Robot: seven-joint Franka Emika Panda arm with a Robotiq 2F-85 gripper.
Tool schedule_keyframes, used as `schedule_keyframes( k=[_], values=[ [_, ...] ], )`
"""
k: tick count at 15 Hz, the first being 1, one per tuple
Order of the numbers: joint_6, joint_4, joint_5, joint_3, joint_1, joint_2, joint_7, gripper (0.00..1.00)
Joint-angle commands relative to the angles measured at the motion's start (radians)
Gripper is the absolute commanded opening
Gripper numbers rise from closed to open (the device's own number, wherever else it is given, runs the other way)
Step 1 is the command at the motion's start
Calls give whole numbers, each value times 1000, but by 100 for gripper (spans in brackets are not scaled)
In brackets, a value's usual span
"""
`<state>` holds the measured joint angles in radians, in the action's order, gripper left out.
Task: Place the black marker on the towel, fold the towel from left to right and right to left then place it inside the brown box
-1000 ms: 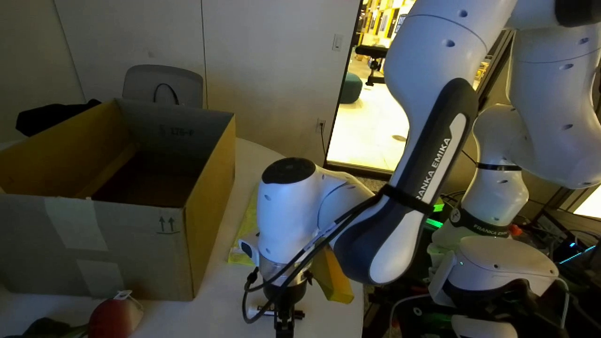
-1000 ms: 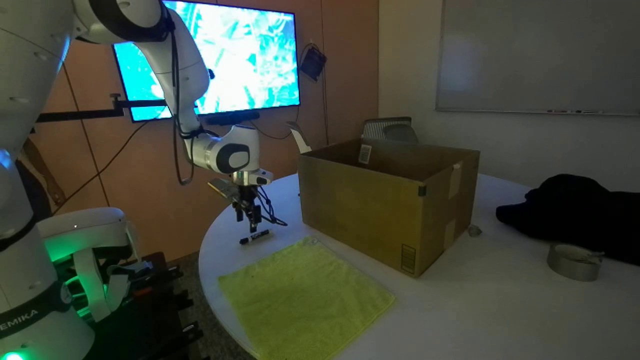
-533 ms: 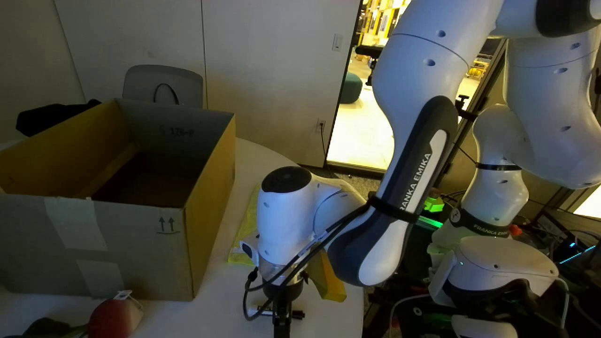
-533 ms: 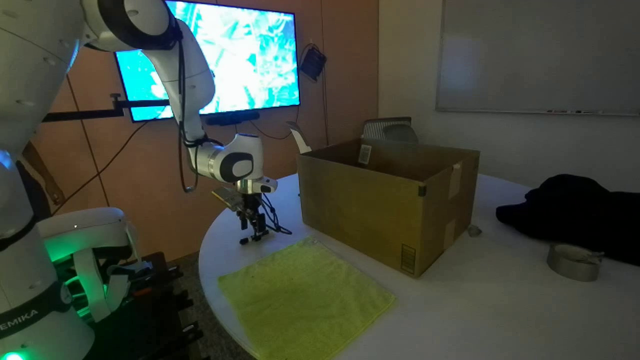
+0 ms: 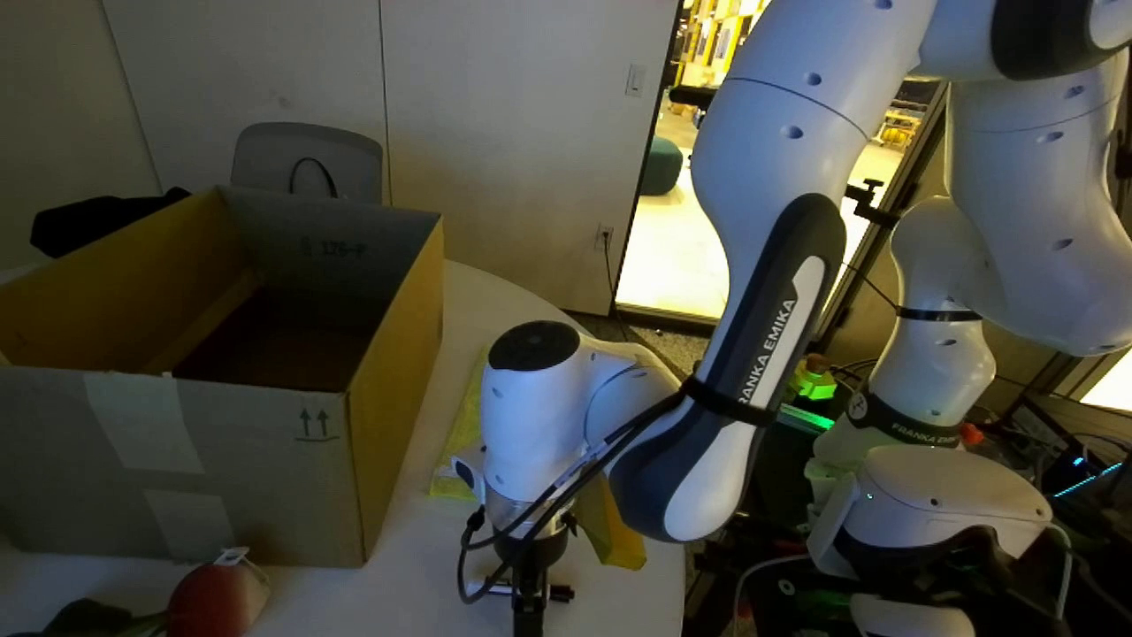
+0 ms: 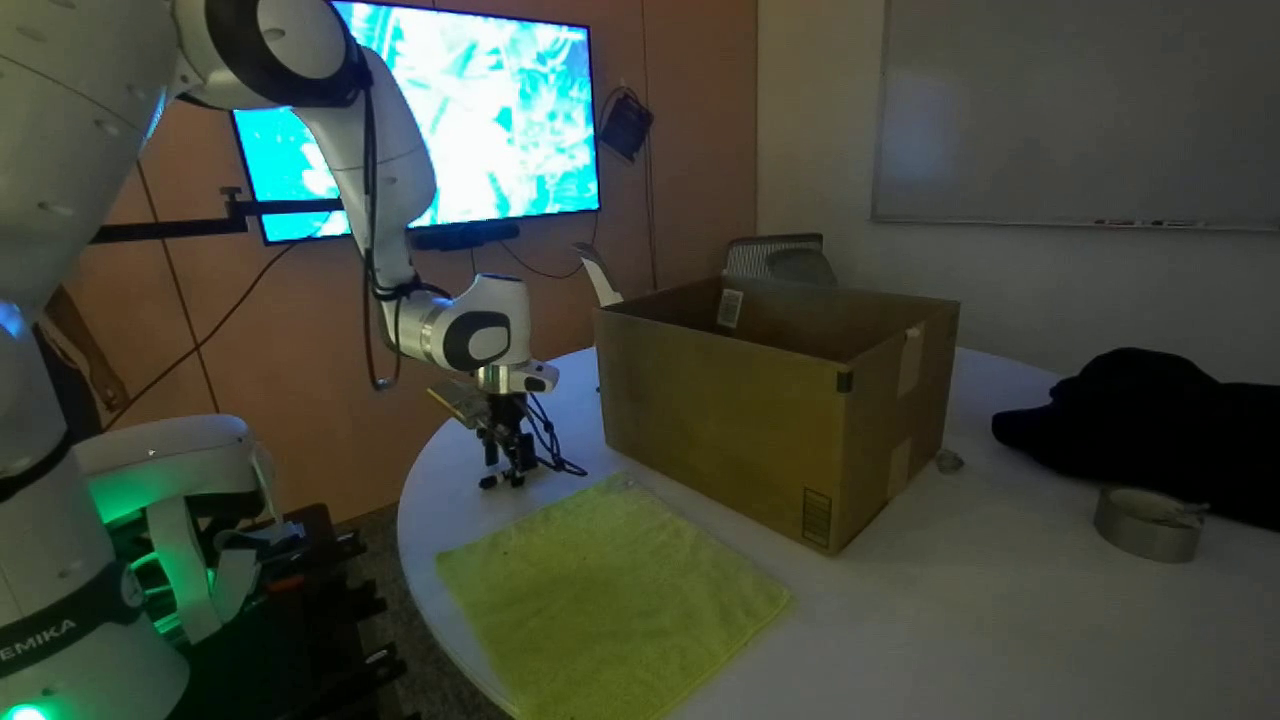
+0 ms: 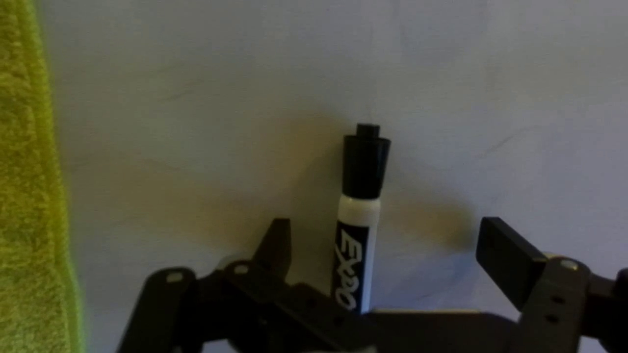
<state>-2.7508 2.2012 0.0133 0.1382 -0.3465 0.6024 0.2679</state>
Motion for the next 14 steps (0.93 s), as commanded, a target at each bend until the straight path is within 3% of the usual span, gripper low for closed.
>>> schedule_keyframes(
  k=[1, 10, 11, 14],
  values=[
    [10, -31, -1, -8, 1, 25, -16, 74],
    [166, -52, -25, -26, 4, -34, -20, 5],
    [183, -53, -21, -20, 13, -40, -30, 1],
    [217, -46, -21, -21, 27, -62, -46, 5]
  ],
)
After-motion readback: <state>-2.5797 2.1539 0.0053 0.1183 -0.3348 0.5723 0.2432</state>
